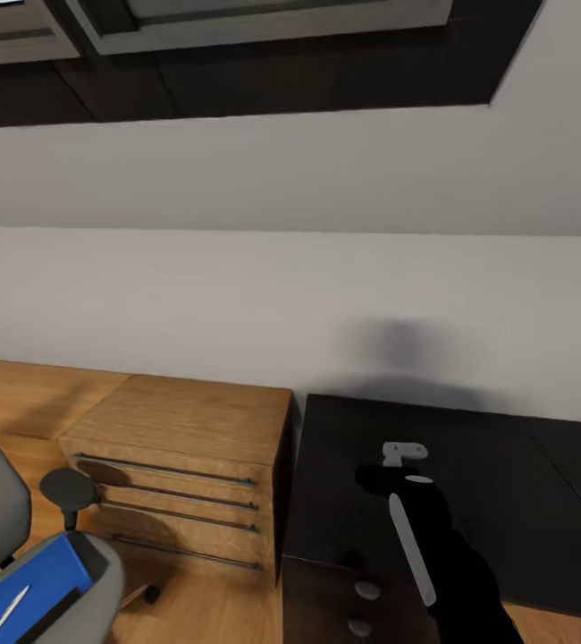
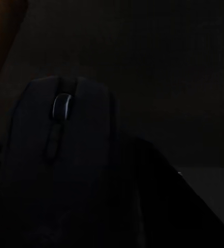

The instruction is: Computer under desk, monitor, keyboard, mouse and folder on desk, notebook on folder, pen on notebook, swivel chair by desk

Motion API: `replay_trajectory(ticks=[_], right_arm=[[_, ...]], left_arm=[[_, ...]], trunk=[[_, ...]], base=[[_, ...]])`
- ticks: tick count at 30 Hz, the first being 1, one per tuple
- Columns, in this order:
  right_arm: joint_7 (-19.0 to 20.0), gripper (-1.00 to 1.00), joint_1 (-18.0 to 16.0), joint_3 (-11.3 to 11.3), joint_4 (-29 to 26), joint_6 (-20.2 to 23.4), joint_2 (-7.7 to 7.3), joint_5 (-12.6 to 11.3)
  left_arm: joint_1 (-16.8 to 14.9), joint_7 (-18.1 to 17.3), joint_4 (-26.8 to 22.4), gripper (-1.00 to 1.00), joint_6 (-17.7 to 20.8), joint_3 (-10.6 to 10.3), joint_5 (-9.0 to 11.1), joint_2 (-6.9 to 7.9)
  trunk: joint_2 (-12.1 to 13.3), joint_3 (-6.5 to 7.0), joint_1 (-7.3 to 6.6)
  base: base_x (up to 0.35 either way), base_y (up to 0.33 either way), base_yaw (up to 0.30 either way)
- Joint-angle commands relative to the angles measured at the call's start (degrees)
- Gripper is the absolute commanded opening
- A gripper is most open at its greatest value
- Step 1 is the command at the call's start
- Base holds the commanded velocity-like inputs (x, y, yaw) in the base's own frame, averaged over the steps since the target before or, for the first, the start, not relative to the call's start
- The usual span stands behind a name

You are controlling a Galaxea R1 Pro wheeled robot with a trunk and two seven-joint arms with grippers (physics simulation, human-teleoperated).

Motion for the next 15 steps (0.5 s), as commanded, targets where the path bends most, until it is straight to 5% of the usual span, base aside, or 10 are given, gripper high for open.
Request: replay_trajectory(ticks=[1, 15], right_arm=[[-0.6, -1.0, -0.1, 0.1, 0.0, 0.2, 0.01, -0.5], [-0.7, -1.0, -0.1, 0.1, -0.1, 0.2, 0.04, -0.5]], left_arm=[[0.0, -0.3, 0.0, 1.0, -0.1, -0.3, 0.6, -0.01], [0.0, -0.3, 0.0, 1.0, 0.1, -0.4, 0.5, -0.06]], trunk=[[0.0, -0.06, 0.0], [0.0, -0.29, 0.0]], base=[[-0.005, 0.0, -0.267], [-0.257, -0.021, -0.26]])
